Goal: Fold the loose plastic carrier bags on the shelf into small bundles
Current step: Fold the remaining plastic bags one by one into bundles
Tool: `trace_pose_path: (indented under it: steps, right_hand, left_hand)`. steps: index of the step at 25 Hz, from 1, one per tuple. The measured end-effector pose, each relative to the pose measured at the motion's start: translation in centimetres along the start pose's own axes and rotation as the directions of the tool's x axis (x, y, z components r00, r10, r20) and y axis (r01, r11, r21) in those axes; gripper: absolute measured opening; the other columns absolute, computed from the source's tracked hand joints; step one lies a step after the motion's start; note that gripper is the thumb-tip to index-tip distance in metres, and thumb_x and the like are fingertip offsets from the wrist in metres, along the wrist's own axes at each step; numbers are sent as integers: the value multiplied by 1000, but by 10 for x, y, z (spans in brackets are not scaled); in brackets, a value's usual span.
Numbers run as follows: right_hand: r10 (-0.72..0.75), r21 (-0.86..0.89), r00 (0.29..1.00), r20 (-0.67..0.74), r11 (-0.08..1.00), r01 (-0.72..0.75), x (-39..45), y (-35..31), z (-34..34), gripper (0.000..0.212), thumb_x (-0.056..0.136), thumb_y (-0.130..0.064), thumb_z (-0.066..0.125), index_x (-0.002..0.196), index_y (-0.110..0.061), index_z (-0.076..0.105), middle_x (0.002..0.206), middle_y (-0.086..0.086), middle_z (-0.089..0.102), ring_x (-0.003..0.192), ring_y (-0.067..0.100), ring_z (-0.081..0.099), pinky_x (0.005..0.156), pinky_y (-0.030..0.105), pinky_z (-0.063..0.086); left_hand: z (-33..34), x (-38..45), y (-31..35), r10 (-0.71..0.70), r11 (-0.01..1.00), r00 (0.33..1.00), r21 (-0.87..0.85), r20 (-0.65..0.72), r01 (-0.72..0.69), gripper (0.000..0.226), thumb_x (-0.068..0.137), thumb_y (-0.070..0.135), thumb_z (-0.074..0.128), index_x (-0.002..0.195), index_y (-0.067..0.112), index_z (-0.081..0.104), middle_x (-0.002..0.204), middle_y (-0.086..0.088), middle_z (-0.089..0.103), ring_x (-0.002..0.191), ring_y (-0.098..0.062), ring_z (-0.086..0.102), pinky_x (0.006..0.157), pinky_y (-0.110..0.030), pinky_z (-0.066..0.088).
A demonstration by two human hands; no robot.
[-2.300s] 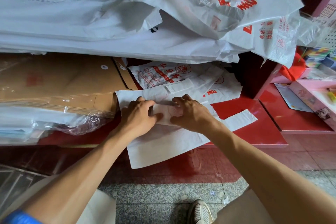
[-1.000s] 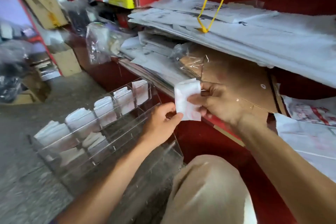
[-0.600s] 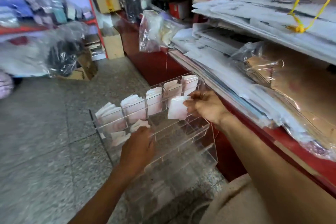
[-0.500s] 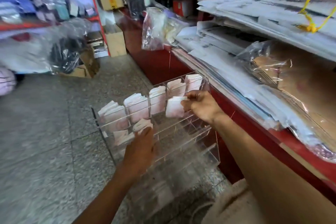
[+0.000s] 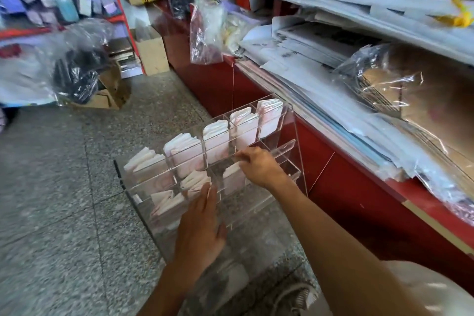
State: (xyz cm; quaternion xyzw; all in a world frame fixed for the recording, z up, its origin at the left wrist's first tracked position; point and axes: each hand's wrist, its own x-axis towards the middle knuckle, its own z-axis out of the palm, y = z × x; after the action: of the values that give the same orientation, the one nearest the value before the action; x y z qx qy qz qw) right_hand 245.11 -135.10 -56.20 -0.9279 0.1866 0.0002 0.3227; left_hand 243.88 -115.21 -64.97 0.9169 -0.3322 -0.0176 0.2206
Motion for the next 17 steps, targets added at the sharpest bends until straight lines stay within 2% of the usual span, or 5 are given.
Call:
trace_pose_path:
  steps: [3, 5, 9, 13, 17]
  right_hand:
    - [-44, -174, 999, -7, 984, 43, -11, 7, -17, 31, 94, -25, 53, 124, -14, 56, 119, 11, 63, 112, 30, 57, 94, 40, 48]
    - [-93, -222, 995, -32, 971, 84, -26, 11, -44, 38, 95, -32, 53, 131, -18, 50, 124, 7, 62, 118, 28, 52, 98, 42, 45]
    - [-127, -381, 975, -185, 923, 48, -80, 48, -119, 59, 94, -58, 45, 143, -27, 38, 121, 5, 63, 111, 25, 60, 100, 40, 46]
    - [-126, -423, 908, -399, 904, -61, -186, 110, -184, 60, 89, -61, 48, 141, -31, 39, 140, -4, 50, 121, 25, 52, 100, 43, 44]
    - [96, -336, 798, -595, 872, -356, -318, 196, -218, 54, 83, -60, 50, 124, -25, 57, 126, -6, 60, 109, 27, 59, 92, 43, 48]
  left_hand:
    - [9, -8, -1, 46, 996, 999, 70, -7, -46, 94, 72, 29, 77, 151, 8, 31, 161, -12, 21, 136, -35, 40, 91, -47, 51]
    - [14, -14, 5, 78, 993, 997, 85, -12, -76, 92, 69, 27, 81, 148, 9, 36, 156, -16, 32, 131, -38, 47, 87, -49, 52]
    - [25, -17, 53, 305, 952, 952, 7, 15, -305, 75, 76, 29, 73, 142, 13, 41, 145, -14, 48, 122, -33, 56, 93, -47, 50]
    - [18, 12, 129, 524, 812, 849, -257, -76, -524, 54, 88, 37, 50, 140, 23, 51, 144, 5, 48, 131, -12, 45, 107, -33, 39]
    - [6, 40, 245, 752, 604, 650, -281, -108, -746, 50, 87, 34, 52, 135, 20, 57, 137, 4, 56, 124, -14, 52, 108, -32, 38]
